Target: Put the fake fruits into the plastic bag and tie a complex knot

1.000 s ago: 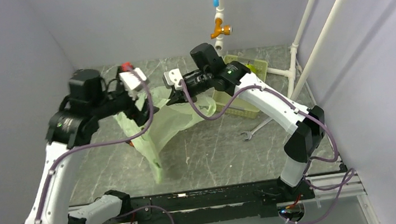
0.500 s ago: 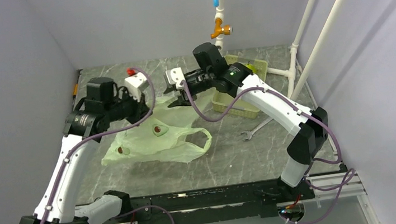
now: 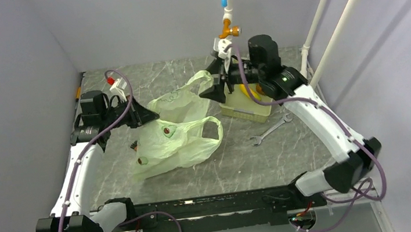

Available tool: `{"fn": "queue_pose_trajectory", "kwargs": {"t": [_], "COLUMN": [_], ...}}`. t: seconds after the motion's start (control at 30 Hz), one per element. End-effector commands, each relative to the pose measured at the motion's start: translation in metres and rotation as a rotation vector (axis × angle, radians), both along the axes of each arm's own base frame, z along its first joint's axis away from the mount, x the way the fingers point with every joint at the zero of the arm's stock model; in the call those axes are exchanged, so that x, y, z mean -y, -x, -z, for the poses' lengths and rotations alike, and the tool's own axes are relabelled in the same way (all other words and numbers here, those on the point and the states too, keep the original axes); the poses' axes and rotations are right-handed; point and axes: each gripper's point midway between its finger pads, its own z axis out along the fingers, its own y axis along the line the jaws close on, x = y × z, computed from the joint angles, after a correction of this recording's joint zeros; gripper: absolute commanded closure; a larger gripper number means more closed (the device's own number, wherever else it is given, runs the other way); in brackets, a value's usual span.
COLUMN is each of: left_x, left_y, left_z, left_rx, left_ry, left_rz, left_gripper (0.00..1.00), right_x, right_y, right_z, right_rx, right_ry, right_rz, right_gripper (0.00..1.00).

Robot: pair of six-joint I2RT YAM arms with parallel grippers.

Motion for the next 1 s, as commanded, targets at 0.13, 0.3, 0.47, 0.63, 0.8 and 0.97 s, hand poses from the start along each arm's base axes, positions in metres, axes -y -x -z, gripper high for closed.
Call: {"fn": "queue_pose_trajectory", "kwargs": {"t": [0.13,0.3,0.47,0.63,0.8,0.97], "left_x": [0.003,0.004,-0.006,-0.018,-0.048,-0.066], "left_y": [-0.029,-0.034,-0.042,-0.055,-0.062,-0.076], "left_z": [-0.028,-0.022,-0.006,0.027,0.100,0.144], "left_rx": [0.085,0.042,-0.045,-0.229,-0.538,-0.616], "left_ry": [0.144,0.194,0.251,0.304,0.290,0.277], "left_rz": [-0.031,-0.058,-0.151,-0.325,-0.593,-0.693], "left_gripper": [1.00,1.00,1.00,1.00,1.00,1.00], "right_x": [0.027,0.014,0.000,-0.036,-0.057,-0.059], "right_y": [0.060,0.062,0.065,0.079,0.136,0.191], "right_z": [0.018,0.024,0.030,0.030,0.019,0.044], "right_rx": [-0.346,-0.452,-0.562,-0.301,0.111,0.361], "right_ry": [-0.035,-0.066,-0.088,-0.007,0.157,0.323], "right_rz": [-0.028,-0.044,-0.087,-0.200,-0.403,-0.594], "right_gripper": [0.08,0.00,0.12,1.00,1.00,1.00]}}
